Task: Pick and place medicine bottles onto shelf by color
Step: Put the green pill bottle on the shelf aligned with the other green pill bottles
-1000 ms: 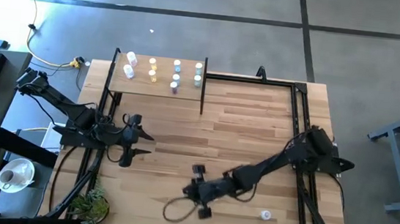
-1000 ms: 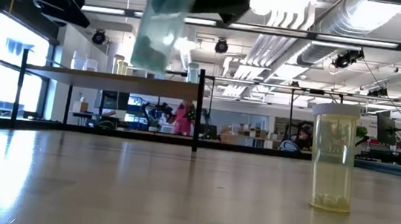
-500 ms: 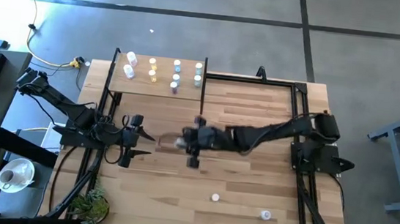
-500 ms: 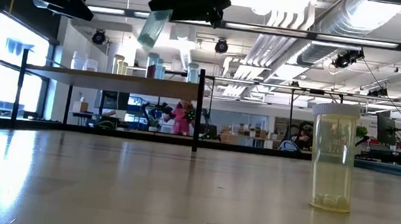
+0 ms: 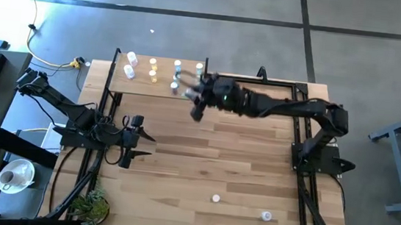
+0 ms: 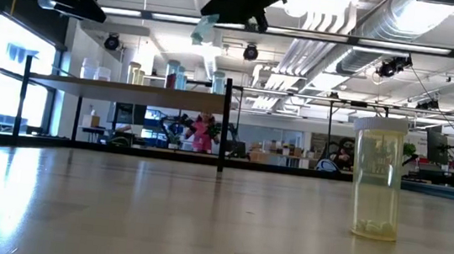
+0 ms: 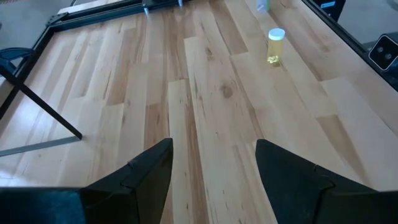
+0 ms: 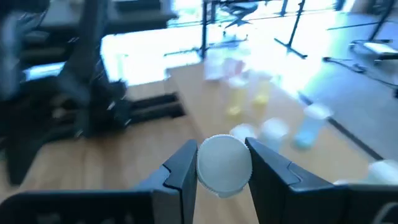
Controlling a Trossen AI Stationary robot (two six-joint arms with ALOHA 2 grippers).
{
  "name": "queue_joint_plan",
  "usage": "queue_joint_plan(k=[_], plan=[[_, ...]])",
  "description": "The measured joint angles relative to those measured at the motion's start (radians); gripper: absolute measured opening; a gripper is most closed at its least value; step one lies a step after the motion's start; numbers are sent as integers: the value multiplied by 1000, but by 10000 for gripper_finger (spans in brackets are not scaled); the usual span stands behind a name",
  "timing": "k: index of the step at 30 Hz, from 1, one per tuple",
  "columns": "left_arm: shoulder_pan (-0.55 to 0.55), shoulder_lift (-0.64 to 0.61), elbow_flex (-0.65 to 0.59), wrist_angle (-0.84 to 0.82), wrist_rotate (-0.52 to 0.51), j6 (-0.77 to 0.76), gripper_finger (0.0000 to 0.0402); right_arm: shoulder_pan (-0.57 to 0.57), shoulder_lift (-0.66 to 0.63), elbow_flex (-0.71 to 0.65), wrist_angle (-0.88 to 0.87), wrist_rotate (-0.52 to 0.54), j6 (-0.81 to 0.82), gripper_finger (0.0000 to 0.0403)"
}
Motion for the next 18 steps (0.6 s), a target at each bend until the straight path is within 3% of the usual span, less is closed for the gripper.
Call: queue_joint_plan(k=[8, 18], plan=[[0, 0, 0, 0, 0, 0, 220, -94, 0, 216, -257, -2, 45, 99], [0, 0, 0, 0, 0, 0, 220, -100, 26, 228, -396, -7, 121, 99]])
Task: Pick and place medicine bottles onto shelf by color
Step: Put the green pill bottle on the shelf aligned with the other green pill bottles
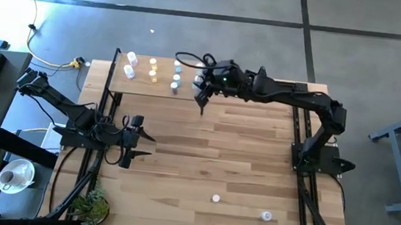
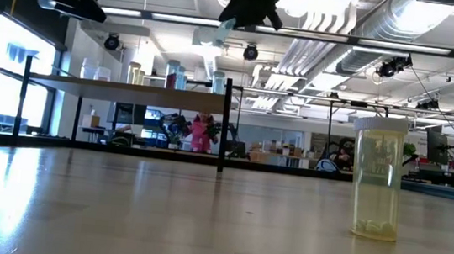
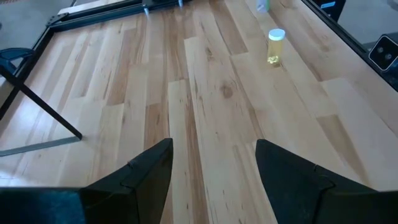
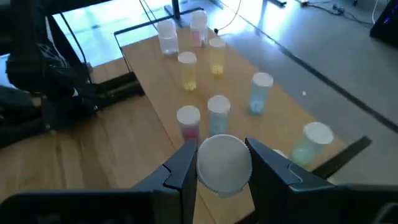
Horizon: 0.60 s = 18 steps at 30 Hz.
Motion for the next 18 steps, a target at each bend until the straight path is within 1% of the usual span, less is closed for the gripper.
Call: queue_joint_plan(k=[6, 15, 18], plan=[[0, -1, 0, 8, -1, 0, 220, 0, 67, 0, -11, -25, 14, 99], [0, 0, 0, 8, -4, 0, 220, -9, 137, -1, -29, -21, 3, 99], [0, 0, 0, 7, -4, 0, 220, -11, 147, -1, -41, -3, -17, 99]])
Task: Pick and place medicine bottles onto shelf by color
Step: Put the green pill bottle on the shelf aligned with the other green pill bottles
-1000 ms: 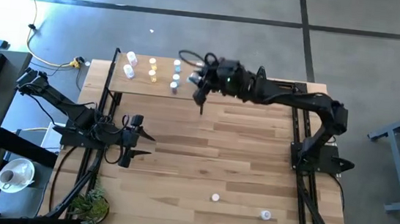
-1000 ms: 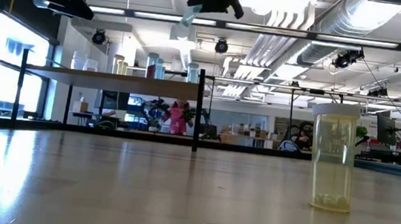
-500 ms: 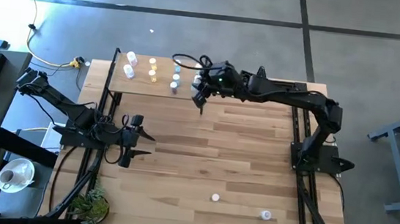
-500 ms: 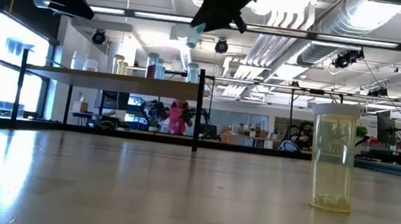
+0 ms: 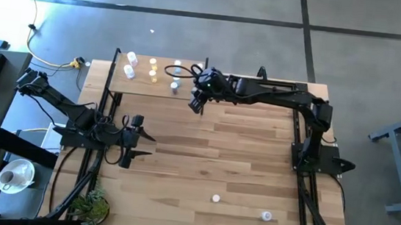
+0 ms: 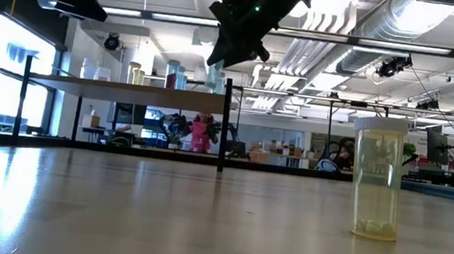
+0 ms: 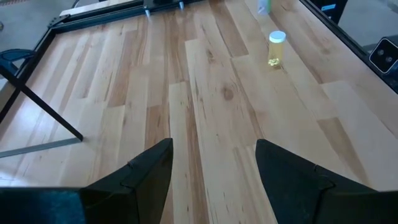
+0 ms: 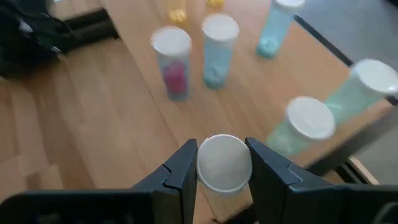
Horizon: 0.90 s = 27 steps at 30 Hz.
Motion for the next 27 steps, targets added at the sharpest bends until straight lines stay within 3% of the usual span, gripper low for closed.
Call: queue_joint_plan(k=[27], plan=[[0, 0, 0, 0, 0, 0, 220, -7, 27, 2, -5, 35, -46, 99]])
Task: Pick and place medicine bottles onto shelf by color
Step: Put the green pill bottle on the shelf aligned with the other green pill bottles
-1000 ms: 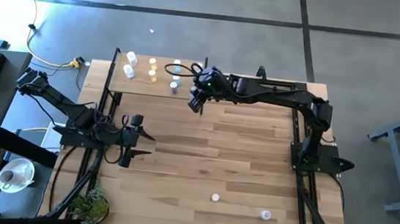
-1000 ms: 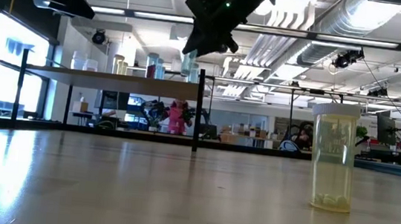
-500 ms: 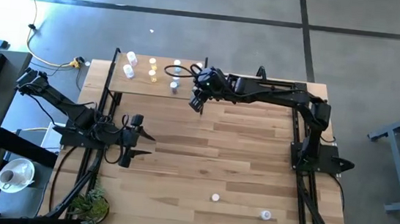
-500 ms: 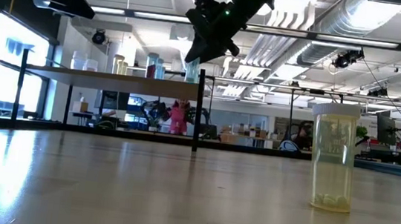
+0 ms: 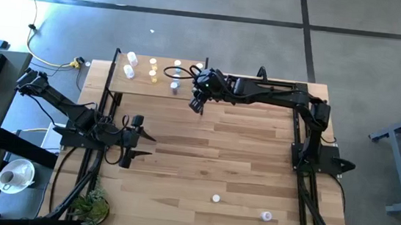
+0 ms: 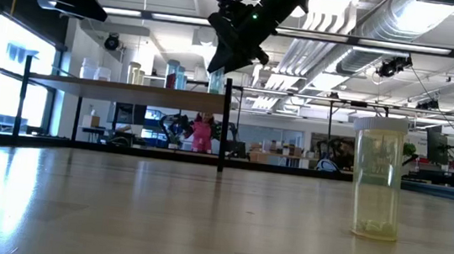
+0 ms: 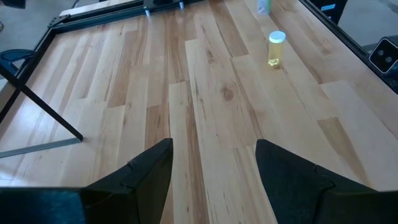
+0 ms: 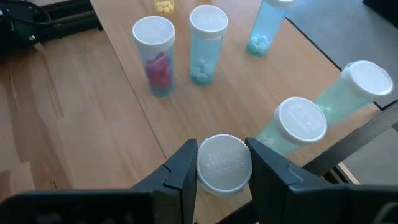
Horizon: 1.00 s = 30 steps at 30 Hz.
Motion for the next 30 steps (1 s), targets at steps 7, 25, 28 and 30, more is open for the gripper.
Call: queue_joint_plan(k=[7, 25, 28, 30], plan=[[0, 0, 0, 0, 0, 0, 220, 0, -3, 0, -6, 3, 0, 99], [0, 0, 0, 0, 0, 0, 220, 0, -1, -3, -1, 2, -26, 166], [0, 0, 0, 0, 0, 0, 220, 0, -1, -3, 0, 2, -26, 166], [0, 0, 0, 0, 0, 0, 220, 0, -1, -2, 0, 2, -26, 166]])
